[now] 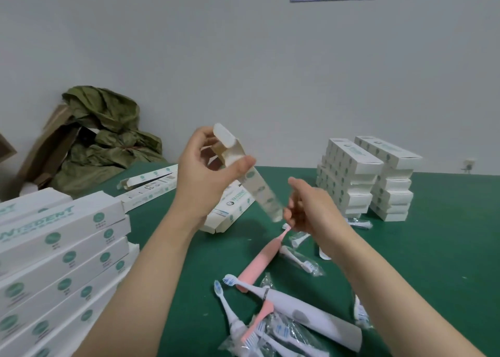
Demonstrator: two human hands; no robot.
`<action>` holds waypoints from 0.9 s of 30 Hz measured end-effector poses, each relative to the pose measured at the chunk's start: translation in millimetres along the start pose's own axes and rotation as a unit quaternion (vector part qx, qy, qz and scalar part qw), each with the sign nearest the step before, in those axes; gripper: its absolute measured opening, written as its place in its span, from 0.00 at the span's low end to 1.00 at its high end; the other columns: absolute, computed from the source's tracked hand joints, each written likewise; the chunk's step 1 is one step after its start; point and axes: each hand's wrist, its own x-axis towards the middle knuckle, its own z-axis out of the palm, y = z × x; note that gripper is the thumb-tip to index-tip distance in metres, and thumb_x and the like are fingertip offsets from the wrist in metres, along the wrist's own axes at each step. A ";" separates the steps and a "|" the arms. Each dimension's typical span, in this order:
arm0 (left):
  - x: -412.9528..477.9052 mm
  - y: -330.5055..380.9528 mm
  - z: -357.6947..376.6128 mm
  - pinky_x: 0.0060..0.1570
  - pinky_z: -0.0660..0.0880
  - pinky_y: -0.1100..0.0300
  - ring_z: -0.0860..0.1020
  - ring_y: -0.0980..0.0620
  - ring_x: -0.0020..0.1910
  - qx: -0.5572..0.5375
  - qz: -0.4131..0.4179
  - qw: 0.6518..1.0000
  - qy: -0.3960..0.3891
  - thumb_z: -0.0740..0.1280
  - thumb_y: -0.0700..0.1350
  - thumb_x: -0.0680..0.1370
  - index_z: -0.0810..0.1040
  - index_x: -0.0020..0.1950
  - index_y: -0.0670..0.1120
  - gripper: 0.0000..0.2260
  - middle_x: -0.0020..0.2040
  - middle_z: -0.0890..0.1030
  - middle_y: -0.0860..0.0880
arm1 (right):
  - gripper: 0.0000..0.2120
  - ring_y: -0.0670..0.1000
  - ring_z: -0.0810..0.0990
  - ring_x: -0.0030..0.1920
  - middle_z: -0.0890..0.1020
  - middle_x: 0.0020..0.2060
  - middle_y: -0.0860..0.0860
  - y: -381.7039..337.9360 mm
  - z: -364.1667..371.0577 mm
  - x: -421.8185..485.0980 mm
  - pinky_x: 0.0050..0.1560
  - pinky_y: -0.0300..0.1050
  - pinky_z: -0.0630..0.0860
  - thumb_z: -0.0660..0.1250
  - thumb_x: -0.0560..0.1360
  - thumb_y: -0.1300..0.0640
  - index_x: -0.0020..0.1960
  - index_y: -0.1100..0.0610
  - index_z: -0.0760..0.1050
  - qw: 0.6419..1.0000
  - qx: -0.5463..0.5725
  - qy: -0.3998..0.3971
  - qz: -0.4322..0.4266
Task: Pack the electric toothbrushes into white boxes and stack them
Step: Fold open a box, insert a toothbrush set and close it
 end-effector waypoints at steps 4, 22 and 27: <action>-11.1 1.7 19.6 0.51 0.64 0.76 0.70 0.68 0.48 0.249 0.074 0.963 -0.072 0.79 0.40 0.65 0.75 0.47 0.55 0.19 0.51 0.68 0.56 | 0.13 0.47 0.75 0.33 0.78 0.29 0.45 -9.4 10.1 -12.9 0.39 0.45 0.73 0.61 0.76 0.47 0.37 0.52 0.74 0.976 -0.058 0.073 -0.199; -31.5 -21.7 48.4 0.44 0.66 0.73 0.70 0.62 0.45 0.228 0.081 0.968 -0.063 0.63 0.46 0.71 0.71 0.49 0.45 0.09 0.47 0.70 0.50 | 0.17 0.25 0.72 0.51 0.75 0.44 0.24 5.5 26.7 -14.9 0.52 0.22 0.68 0.53 0.82 0.55 0.68 0.41 0.68 0.966 -0.053 0.020 -0.251; -33.8 -16.6 52.2 0.46 0.66 0.73 0.70 0.62 0.46 0.209 0.068 0.975 -0.035 0.66 0.44 0.68 0.69 0.48 0.52 0.11 0.47 0.70 0.54 | 0.15 0.34 0.76 0.55 0.79 0.49 0.31 2.4 23.2 -14.6 0.59 0.33 0.71 0.53 0.82 0.55 0.63 0.44 0.73 0.965 -0.045 0.054 -0.254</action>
